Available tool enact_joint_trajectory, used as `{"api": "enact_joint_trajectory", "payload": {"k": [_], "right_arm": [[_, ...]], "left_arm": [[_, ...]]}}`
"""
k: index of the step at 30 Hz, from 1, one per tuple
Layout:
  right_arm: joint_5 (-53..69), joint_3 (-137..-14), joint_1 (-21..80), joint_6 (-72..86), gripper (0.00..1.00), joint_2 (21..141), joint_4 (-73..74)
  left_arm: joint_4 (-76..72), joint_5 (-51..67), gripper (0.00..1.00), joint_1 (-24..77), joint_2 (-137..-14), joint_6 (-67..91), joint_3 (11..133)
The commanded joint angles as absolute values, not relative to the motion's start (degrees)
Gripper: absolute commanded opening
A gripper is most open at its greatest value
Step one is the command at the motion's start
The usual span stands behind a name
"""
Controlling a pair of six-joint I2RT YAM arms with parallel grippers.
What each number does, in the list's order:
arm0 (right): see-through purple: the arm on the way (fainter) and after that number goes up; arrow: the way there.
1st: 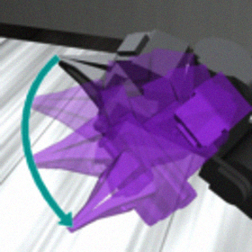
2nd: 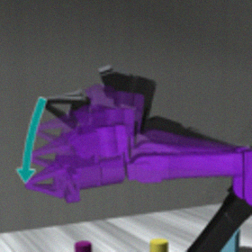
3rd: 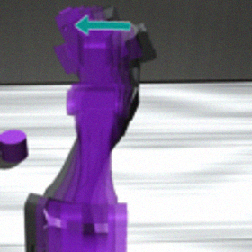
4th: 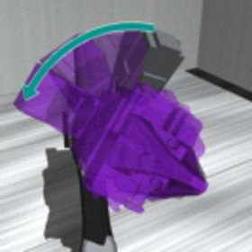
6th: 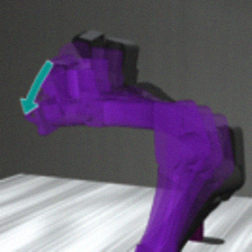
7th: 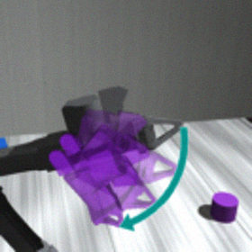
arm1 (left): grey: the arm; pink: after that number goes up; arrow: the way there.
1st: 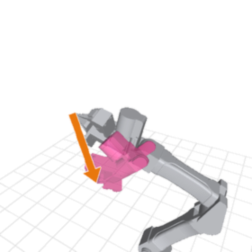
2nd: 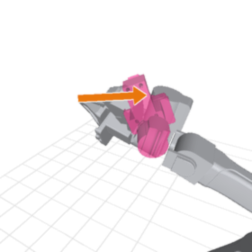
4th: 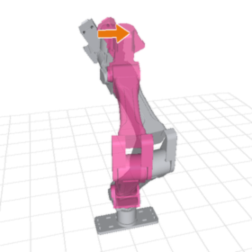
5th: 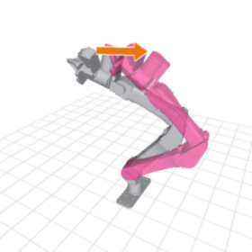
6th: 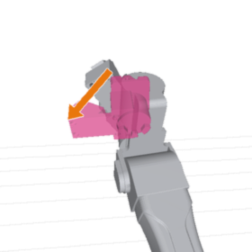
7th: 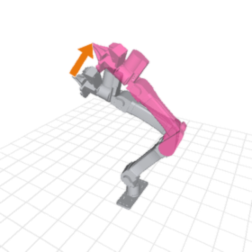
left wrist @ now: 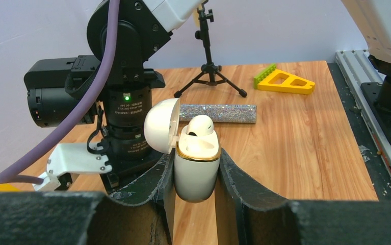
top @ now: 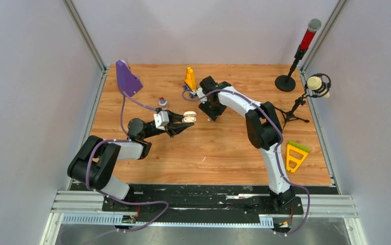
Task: Insert the wireless bluetooth earbuds into the charging case
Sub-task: Pick up the earbud from the center of the board.
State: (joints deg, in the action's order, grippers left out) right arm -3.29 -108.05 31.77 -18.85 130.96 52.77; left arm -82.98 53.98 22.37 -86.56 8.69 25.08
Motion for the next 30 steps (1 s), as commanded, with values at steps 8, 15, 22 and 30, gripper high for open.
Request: {"api": "enact_joint_trajectory", "payload": {"k": [8, 15, 22, 30], "right_arm": [[-4.43, -105.63, 30.72, -27.43, 0.46, 126.71, 47.37], [2.96, -95.57, 32.36, -31.11, 0.49, 115.47, 39.79], [-6.56, -94.45, 38.41, -26.93, 0.5, 117.35, 34.63], [-14.78, -96.52, 41.44, -23.09, 0.48, 122.96, 34.37]], "left_arm": [[-86.99, 54.38, 0.0, 22.41, -84.46, 8.53, 25.42], [-86.95, 55.55, 0.0, 22.44, -82.36, 8.37, 25.24], [-86.95, 55.9, 0.0, 22.41, -80.52, 8.26, 25.16], [-86.84, 55.89, 0.0, 22.41, -80.02, 7.7, 24.72]]}}
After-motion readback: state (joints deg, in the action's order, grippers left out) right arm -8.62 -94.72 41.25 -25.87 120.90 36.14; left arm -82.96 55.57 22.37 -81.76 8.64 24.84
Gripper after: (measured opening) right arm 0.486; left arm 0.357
